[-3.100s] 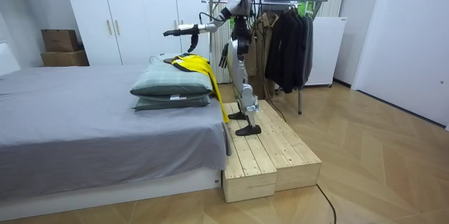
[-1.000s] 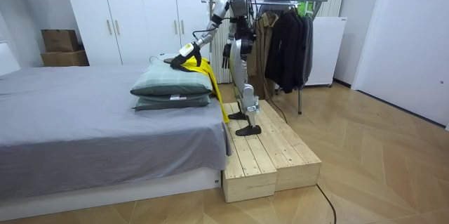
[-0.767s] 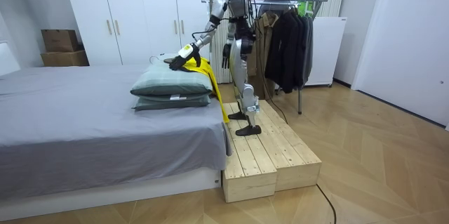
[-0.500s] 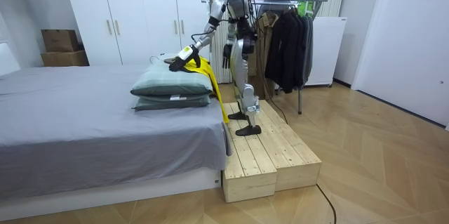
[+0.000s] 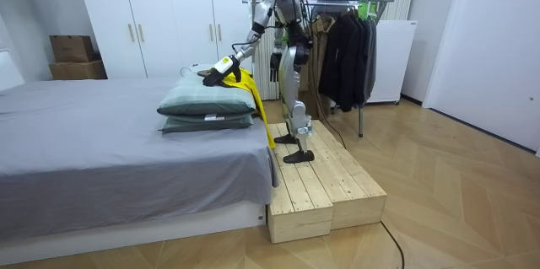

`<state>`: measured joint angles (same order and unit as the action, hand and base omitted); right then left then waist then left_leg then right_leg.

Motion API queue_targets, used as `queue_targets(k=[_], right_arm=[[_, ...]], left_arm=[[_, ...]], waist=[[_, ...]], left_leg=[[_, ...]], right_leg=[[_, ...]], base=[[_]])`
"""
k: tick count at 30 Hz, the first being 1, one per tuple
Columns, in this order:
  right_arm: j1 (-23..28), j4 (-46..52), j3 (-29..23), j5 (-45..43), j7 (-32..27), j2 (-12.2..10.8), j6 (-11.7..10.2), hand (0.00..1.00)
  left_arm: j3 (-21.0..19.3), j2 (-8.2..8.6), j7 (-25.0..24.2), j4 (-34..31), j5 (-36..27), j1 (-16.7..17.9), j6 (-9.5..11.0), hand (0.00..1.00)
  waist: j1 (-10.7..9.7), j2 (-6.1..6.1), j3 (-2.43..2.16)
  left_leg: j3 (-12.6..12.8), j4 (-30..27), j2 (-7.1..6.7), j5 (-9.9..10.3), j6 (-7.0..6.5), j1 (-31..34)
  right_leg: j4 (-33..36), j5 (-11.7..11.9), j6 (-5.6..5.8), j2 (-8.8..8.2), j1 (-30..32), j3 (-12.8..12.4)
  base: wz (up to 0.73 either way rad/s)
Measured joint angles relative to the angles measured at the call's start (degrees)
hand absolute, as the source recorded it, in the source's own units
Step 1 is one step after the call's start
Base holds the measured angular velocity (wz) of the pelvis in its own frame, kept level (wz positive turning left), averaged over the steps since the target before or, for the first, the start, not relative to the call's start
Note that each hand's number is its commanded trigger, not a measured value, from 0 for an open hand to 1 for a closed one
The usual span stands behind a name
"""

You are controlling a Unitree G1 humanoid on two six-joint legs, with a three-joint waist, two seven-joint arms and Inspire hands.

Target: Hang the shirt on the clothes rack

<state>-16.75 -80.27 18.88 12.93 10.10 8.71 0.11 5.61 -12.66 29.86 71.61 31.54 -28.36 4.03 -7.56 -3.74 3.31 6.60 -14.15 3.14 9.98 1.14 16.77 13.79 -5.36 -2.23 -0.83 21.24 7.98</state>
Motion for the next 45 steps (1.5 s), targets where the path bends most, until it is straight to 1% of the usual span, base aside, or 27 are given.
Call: queue_targets(k=[5, 11, 12, 13, 14, 15, 19, 21, 23, 26, 35, 45], right_arm=[[0.01, -0.14, 0.17, 0.02, 0.12, -0.17, 0.04, 0.0], [-0.41, 0.01, 0.17, 0.07, 0.09, -0.26, 0.16, 0.0], [-0.55, 0.01, 0.17, 0.08, 0.09, -0.29, 0.17, 0.0], [-0.65, 0.01, 0.17, 0.08, 0.1, -0.41, 0.16, 0.0], [-0.68, 0.01, 0.17, 0.08, 0.11, -0.47, 0.15, 0.0], [-0.71, 0.02, 0.17, 0.07, 0.11, -0.47, 0.15, 0.0], [-0.79, 0.03, 0.17, 0.08, 0.09, -0.48, 0.16, 0.0], [-0.8, 0.15, 0.18, 0.08, 0.09, -0.5, 0.16, 0.0], [-0.81, 0.18, 0.18, 0.08, 0.07, -0.51, 0.16, 0.0], [-0.8, 0.18, 0.18, 0.05, 0.05, -0.51, 0.18, 0.0], [-1.03, 0.22, 0.18, 0.11, -0.17, -0.52, 0.18, 0.0], [-1.81, 0.24, 0.17, 0.13, -1.2, -0.55, -0.04, 0.0]], left_arm=[[-0.05, -0.24, 0.02, 0.04, -0.42, -0.29, 0.12, 0.0], [-0.24, -0.4, 0.02, 0.04, -0.62, -0.83, 0.15, 0.0], [-0.24, -0.44, 0.02, 0.04, -0.66, -0.89, 0.18, 0.36], [-0.25, -0.51, 0.02, 0.05, -0.73, -0.9, 0.2, 0.52], [-0.25, -0.53, 0.01, 0.05, -0.88, -0.89, 0.2, 0.89], [-0.26, -0.55, 0.01, 0.05, -1.0, -0.9, 0.2, 1.0], [-0.25, -0.69, 0.04, 0.14, -1.97, -0.89, 0.2, 1.0], [-0.23, -1.15, 1.12, 0.1, -1.99, -0.91, 0.21, 1.0], [-0.24, -2.11, 2.15, 0.03, -2.1, -1.28, 0.25, 1.0], [-0.26, -2.65, 2.65, 0.03, -2.17, -1.54, 0.23, 1.0], [-0.23, -2.64, 3.17, 0.3, -2.28, -1.48, 0.05, 1.0], [-0.02, -2.44, 2.16, 0.37, -2.82, -1.3, 0.18, 1.0]], waist=[[0.0, -0.82, -0.2], [0.13, -1.1, -0.2], [0.15, -1.12, -0.18], [0.14, -1.16, -0.17], [0.14, -1.19, -0.18], [0.13, -1.19, -0.19], [0.15, -1.24, -0.16], [0.15, -1.23, -0.16], [0.14, -1.23, -0.16], [0.13, -1.23, -0.16], [0.19, -1.23, -0.15], [0.17, -1.22, -0.15]], left_leg=[[-0.52, -0.71, 0.06, 0.0, 0.0, 0.49], [-0.55, -1.58, 0.09, 0.0, 0.0, 1.58], [-0.55, -1.59, 0.09, 0.0, 0.0, 1.7], [-0.55, -1.6, 0.09, 0.0, 0.0, 1.75], [-0.54, -1.63, 0.09, 0.0, 0.0, 1.72], [-0.54, -1.64, 0.09, 0.0, 0.0, 1.72], [-0.53, -1.65, 0.08, 0.0, 0.0, 1.75], [-0.53, -1.66, 0.08, 0.0, 0.0, 1.74], [-0.53, -1.66, 0.08, -0.01, -0.02, 1.73], [-0.52, -1.65, 0.05, -0.02, -0.03, 1.71], [-0.51, -1.65, 0.05, -0.02, -0.03, 2.11], [-0.59, -1.6, 0.09, -0.02, -0.03, 2.16]], right_leg=[[0.04, 0.1, -0.13, 0.0, 0.0, 0.27], [0.26, 0.39, -0.19, -0.04, 0.75, 0.24], [0.39, 0.41, -0.21, -0.06, 0.92, 0.22], [0.55, 0.43, -0.23, -0.06, 1.04, 0.21], [0.74, 0.42, -0.23, -0.07, 1.08, 0.19], [0.75, 0.42, -0.23, -0.08, 1.09, 0.18], [0.98, 0.43, -0.24, -0.12, 1.24, 0.14], [1.07, 0.43, -0.25, -0.13, 1.31, 0.09], [1.13, 0.45, -0.27, -0.15, 1.32, 0.09], [1.18, 0.45, -0.28, -0.17, 1.32, 0.06], [1.14, 0.45, -0.28, -0.14, 1.81, 0.06], [1.21, 0.49, -0.33, -0.15, 1.84, 0.28]], base=[[0.04], [0.0], [0.0], [0.0], [0.0], [0.0], [0.0], [0.0], [0.0], [0.0], [0.0], [0.0]])
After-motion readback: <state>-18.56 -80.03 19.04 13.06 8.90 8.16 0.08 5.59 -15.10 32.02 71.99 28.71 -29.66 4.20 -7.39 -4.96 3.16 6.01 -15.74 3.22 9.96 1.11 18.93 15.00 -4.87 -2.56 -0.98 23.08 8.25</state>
